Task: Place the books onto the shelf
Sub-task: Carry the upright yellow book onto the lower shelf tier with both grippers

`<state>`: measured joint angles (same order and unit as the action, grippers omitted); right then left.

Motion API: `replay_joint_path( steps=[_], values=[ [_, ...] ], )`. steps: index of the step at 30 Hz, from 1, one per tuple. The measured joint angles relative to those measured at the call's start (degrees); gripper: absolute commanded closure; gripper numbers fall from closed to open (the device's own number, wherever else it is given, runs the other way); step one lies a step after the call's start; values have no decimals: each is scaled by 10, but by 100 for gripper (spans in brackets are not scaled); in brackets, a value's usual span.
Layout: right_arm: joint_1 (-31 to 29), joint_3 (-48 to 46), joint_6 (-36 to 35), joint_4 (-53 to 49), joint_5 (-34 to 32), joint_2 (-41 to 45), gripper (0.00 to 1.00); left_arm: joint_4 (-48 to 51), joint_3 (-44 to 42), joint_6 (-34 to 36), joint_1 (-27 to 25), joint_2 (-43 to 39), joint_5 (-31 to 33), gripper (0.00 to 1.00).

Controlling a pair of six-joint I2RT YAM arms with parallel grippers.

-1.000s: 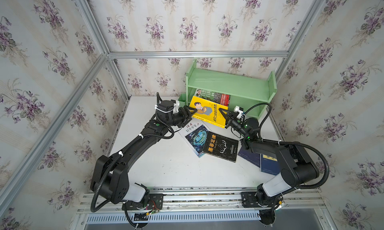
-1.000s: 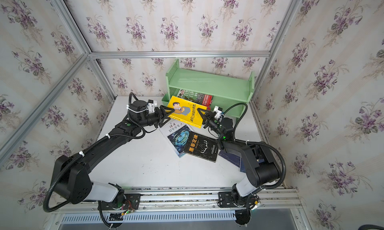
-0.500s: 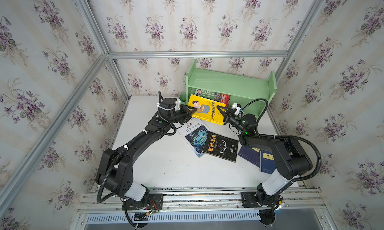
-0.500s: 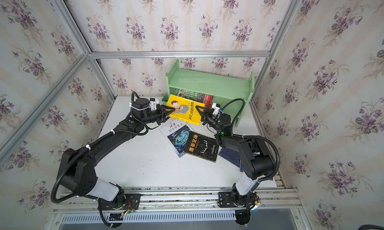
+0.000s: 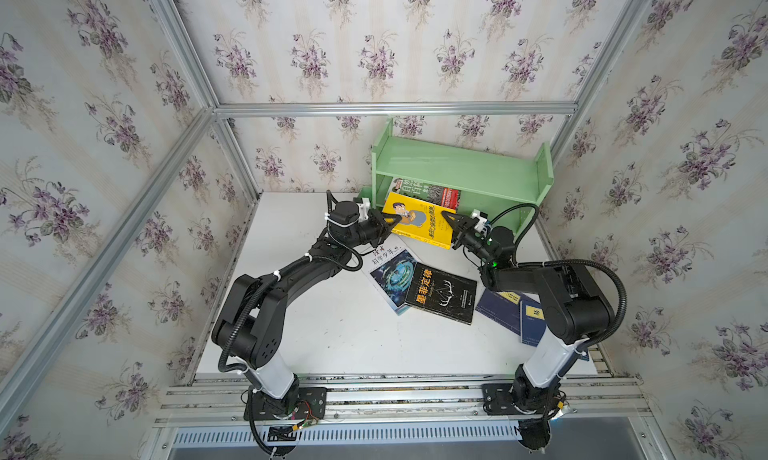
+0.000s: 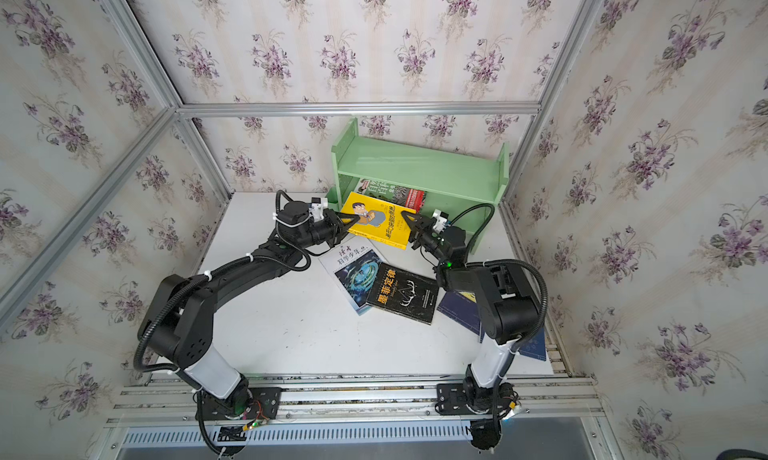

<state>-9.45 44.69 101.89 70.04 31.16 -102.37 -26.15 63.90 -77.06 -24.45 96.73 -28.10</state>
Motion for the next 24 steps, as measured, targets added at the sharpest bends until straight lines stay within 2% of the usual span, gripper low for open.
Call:
replay_joint_path(
  steps=[9,11,15,24],
  values=[
    [23,57,36,40,27,-60,67,-57,33,8,0,55,16,94],
    [24,59,38,40,30,-61,63,-58,50,8,0,70,20,94],
    [25,48,29,25,32,-43,52,-59,90,12,0,103,25,94],
    [26,21,-23,-56,28,10,50,-54,176,13,8,177,14,94]
  ],
)
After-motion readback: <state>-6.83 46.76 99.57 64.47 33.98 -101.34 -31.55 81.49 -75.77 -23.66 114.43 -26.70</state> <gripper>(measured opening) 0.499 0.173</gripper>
